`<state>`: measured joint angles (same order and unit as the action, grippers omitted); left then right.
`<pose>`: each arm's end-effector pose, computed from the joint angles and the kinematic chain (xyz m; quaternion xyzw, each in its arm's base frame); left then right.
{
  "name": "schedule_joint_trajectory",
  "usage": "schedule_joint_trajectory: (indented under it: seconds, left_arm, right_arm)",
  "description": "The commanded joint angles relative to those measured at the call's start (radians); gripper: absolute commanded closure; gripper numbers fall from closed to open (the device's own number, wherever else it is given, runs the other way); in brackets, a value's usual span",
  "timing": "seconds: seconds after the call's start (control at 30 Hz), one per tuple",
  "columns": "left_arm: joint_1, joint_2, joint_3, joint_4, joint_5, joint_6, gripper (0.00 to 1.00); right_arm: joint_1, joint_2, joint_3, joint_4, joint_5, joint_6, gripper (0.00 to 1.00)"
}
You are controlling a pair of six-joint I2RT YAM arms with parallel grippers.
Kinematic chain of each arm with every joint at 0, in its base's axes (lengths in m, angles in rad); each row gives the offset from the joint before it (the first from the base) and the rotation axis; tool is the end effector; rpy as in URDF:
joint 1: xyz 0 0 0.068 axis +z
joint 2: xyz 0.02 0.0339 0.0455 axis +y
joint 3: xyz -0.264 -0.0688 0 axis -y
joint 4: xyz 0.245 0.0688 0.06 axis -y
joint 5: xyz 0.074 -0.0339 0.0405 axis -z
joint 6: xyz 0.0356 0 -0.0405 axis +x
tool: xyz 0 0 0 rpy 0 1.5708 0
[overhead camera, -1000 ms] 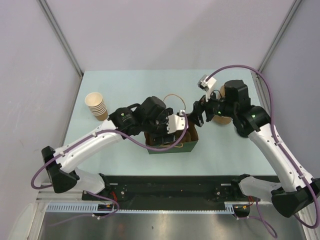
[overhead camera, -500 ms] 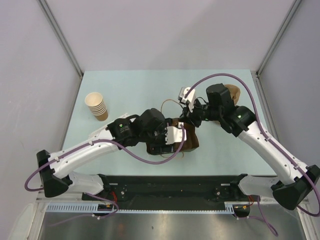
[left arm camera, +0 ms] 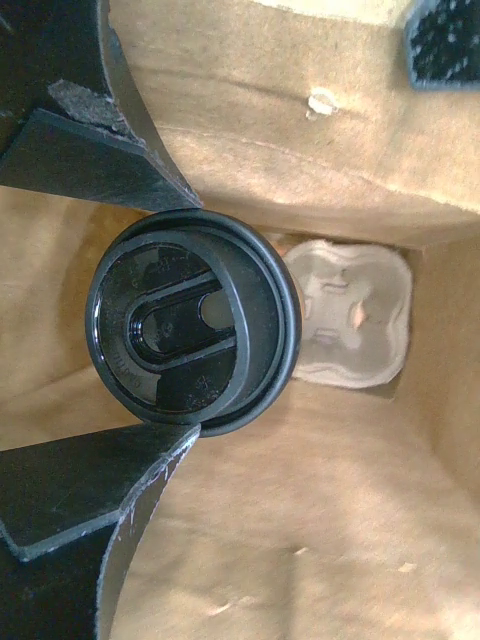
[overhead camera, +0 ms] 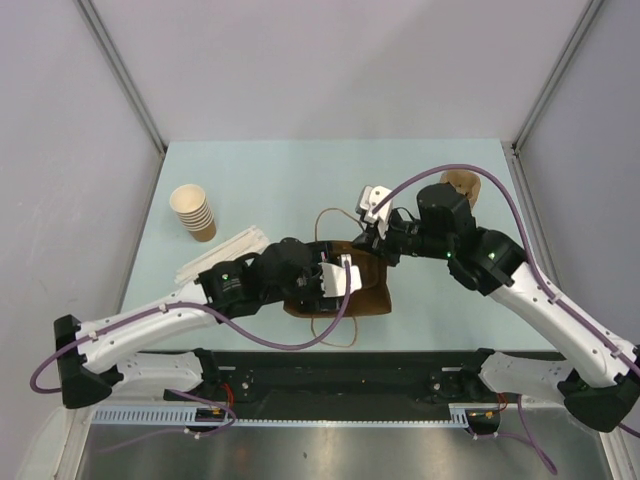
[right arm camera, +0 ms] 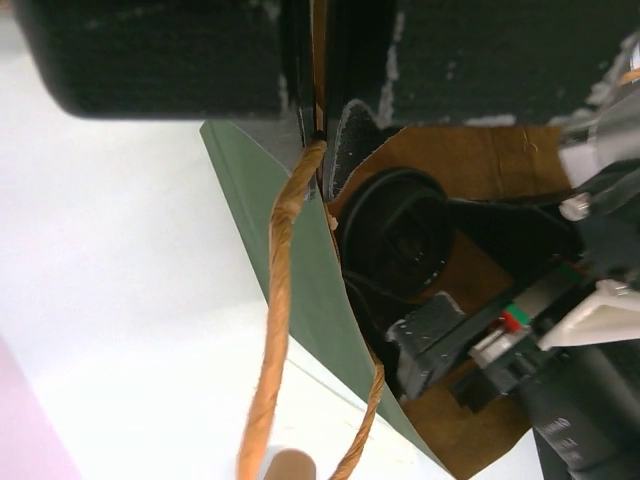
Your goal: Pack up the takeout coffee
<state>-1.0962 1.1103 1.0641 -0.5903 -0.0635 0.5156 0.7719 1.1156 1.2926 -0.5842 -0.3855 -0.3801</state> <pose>0.1109 -0.2109 0.3335 0.6339 0.6283 -0.1017 0.4394 0.1575 0.1720 0.4104 -0.5349 0.6304 0.2620 0.4979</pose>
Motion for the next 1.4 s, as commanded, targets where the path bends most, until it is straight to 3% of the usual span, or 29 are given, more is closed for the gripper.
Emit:
schedule_joint_trajectory:
  seconds: [0.0,0.47,0.9,1.37]
  left_arm:
    - [-0.031,-0.027,-0.032,0.116,-0.077,0.014,0.9]
    - [-0.102,-0.01,-0.139,0.267,-0.124,0.049,0.92]
    - [-0.174,0.009,-0.216,0.357,-0.121,0.04,0.92]
    - [-0.179,0.091,-0.257,0.461,-0.183,0.063,0.93]
  right_arm:
    - [0.044,-0.072,-0.051,0.116,0.098,0.035,1.0]
    - [0.167,-0.134,-0.16,0.198,0.261,0.107,1.0]
    - [0.168,-0.192,-0.228,0.264,0.197,0.076,1.0]
    - [0.17,-0.191,-0.245,0.271,0.166,0.096,1.0]
